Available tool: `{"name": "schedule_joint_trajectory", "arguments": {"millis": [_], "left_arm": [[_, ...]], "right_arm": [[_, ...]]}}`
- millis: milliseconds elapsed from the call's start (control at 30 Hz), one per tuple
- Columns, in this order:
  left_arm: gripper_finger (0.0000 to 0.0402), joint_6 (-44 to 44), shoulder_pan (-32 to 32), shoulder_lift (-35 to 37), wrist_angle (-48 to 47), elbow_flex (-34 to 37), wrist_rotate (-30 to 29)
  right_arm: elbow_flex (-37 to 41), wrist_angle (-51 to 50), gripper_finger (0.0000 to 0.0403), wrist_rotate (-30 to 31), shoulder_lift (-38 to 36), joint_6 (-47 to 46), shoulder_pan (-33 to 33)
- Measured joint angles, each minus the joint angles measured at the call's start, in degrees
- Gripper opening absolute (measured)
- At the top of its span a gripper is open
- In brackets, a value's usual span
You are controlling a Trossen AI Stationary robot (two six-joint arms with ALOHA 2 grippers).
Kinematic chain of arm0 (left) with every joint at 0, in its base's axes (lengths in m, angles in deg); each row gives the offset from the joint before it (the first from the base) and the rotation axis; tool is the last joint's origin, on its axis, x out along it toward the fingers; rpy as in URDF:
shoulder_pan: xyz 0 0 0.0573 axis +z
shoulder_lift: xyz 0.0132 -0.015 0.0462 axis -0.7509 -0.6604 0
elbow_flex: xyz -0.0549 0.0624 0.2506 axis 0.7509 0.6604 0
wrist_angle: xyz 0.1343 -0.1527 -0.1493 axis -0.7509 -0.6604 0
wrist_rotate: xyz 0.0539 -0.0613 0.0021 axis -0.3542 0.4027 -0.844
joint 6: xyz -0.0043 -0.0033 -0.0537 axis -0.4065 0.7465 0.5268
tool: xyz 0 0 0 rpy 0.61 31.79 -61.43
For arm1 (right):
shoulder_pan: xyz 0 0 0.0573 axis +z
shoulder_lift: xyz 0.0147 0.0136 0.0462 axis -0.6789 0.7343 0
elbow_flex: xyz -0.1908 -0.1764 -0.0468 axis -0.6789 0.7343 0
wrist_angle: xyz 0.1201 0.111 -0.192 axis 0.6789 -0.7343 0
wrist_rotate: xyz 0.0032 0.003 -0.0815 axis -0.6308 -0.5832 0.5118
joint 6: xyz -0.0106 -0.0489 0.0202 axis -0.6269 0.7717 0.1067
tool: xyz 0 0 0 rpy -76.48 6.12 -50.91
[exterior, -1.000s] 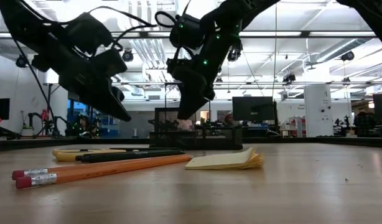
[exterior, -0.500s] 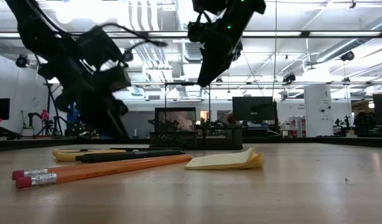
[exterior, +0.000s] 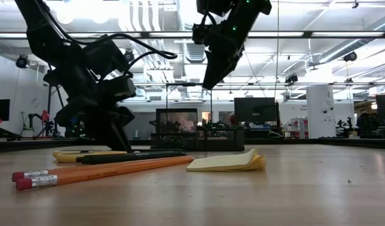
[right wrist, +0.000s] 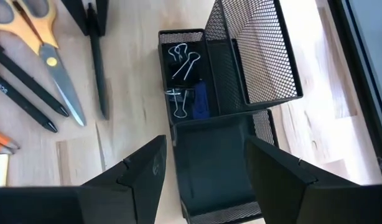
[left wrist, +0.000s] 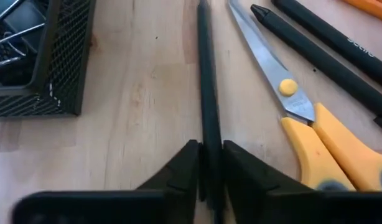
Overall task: Pick and place office supplies into organizer
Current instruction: Put the top black pen into the black organizer bin
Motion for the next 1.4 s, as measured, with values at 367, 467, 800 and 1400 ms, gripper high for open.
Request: {"name": "schedule_joint_trajectory", "arguments": {"millis": [367,467,800,1400], "left_arm": [[0.001,-2.4,0.0,10.9,-18.6,-5.8,-3.1],[0.0003,-11.4,0.1,17.0,-30.3,-14.8,-10.3],[0.0004,-41.2,6.3,8.8,-48.2,-38.6,-28.8],[0.0,0.1,4.7,5.1,-39.9,-27.7,3.1]], "right_arm": [[0.0,-0.3,0.0201,10.8,-7.6,-1.8,0.3],[0.0,-0.3,0.0201,16.2,-11.0,-1.8,0.0],[0.4,-0.4,0.0201,21.0,-15.4,-1.8,-1.3],[11.2,-3.2,0.0201,20.9,-15.4,-7.1,-1.3]]}}
